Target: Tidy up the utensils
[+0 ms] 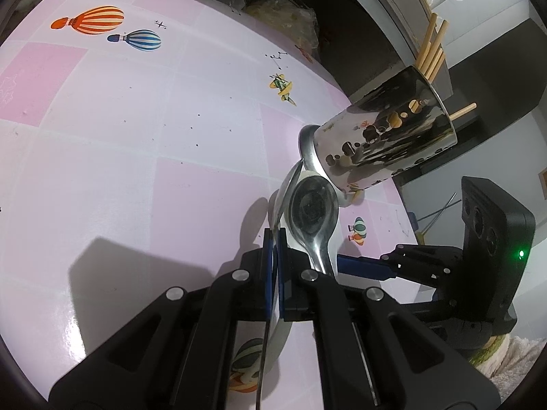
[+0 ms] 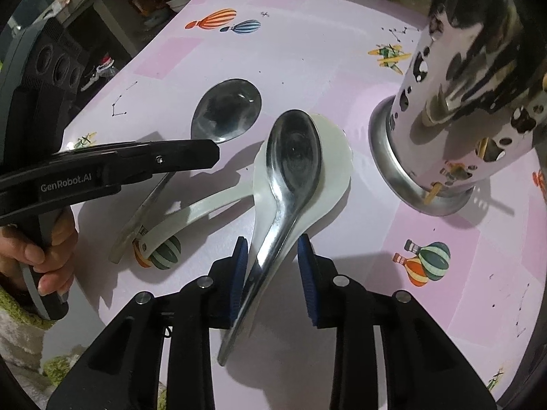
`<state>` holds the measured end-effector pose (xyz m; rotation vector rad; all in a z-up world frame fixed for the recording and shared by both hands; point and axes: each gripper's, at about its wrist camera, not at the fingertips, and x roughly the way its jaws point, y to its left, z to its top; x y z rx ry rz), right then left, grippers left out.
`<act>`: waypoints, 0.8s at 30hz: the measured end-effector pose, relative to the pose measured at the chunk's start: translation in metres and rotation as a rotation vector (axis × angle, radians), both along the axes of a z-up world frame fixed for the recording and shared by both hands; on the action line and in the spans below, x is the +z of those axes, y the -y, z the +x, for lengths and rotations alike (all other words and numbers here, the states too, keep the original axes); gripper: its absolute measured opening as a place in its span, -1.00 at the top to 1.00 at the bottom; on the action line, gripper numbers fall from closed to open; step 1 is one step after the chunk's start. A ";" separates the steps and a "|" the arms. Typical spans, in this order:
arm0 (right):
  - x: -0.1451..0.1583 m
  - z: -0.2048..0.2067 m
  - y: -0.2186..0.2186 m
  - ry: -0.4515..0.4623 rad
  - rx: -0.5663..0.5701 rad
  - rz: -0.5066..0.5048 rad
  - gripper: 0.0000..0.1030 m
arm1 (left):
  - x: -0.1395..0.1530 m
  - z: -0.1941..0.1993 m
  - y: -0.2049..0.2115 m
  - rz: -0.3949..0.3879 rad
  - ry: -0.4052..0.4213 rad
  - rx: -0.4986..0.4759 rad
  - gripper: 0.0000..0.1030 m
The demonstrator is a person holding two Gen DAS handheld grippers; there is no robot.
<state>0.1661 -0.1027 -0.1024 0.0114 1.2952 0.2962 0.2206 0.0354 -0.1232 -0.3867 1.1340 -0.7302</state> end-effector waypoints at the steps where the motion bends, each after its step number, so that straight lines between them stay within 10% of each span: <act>1: 0.000 0.000 0.003 -0.008 -0.006 0.010 0.47 | 0.000 0.000 0.000 0.000 -0.001 0.000 0.97; 24: 0.020 -0.003 0.014 0.059 -0.029 0.061 0.80 | 0.000 0.000 0.001 0.000 -0.002 0.005 0.97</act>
